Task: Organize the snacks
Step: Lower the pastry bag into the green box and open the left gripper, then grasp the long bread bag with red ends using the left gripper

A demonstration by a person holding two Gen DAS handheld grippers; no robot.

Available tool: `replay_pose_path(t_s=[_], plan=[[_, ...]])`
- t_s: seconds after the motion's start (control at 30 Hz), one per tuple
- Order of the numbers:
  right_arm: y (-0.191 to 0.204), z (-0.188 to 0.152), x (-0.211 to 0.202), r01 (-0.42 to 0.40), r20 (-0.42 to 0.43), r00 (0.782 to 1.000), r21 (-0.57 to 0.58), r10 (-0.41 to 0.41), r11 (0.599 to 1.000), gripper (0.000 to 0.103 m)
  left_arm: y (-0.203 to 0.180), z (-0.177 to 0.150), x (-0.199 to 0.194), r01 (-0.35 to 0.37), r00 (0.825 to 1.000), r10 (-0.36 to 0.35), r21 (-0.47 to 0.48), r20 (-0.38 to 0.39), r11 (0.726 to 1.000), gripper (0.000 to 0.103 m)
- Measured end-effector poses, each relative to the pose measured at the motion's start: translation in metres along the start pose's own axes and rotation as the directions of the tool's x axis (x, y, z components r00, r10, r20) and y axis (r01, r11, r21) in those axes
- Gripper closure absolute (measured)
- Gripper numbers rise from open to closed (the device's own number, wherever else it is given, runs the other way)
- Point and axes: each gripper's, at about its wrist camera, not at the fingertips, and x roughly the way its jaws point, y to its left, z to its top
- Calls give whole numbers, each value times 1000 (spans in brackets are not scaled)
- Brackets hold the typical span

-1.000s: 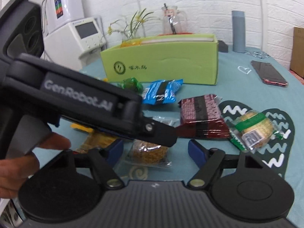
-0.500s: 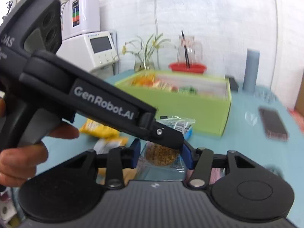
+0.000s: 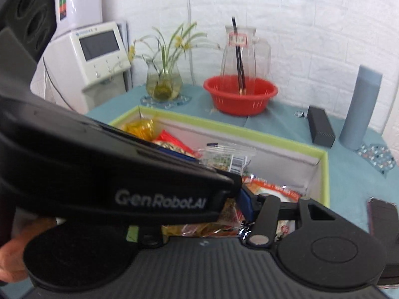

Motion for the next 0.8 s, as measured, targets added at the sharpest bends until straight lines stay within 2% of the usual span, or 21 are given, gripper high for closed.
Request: replay_pose_path(t_s=[0.03,0.07,0.1,0.13,0.17,0.3,0.37,0.5,0.7,0.8], plan=[[0,-1,2,-4,-3,1000,-1,4,1000,39,2,-1,0,5,1000,-5,0,11,1000,73],[0,-3,1,0,4,1000,-7,0,1000,38,5,-1,-1,18,1000,-18,-8,24,1000,56],[2,-6,-1,6,12,1000,-14,-6,1000,38,6,-2,-5,27,999,-26,-17,42,1000,48],[4,-8,-6,16,23,1000,-17,-16,1000,32,6,-3,-9,30,998,-29,-20,61,999,42],[5,-8,-12,31,39,999,-19,-30,999,23,5,-3,-15,26,997,-25,-16,76,1000,42],[10,-17,-57,84,144,986,-15,-81,996,10,-9,-9,-51,-2,990,1,4,141,1000,38],[14,-24,-83,76,180,981,5,-76,997,10,-19,-17,-73,-20,984,17,12,177,1000,32],[32,-45,-128,69,215,974,25,-72,997,10,-36,-37,-109,-23,978,15,36,208,999,32],[64,-92,-165,30,184,982,53,-39,998,10,-55,-78,-150,-28,976,12,73,217,997,26],[79,-129,-176,17,161,986,105,-34,994,10,-51,-107,-161,-37,979,26,52,202,998,25]])
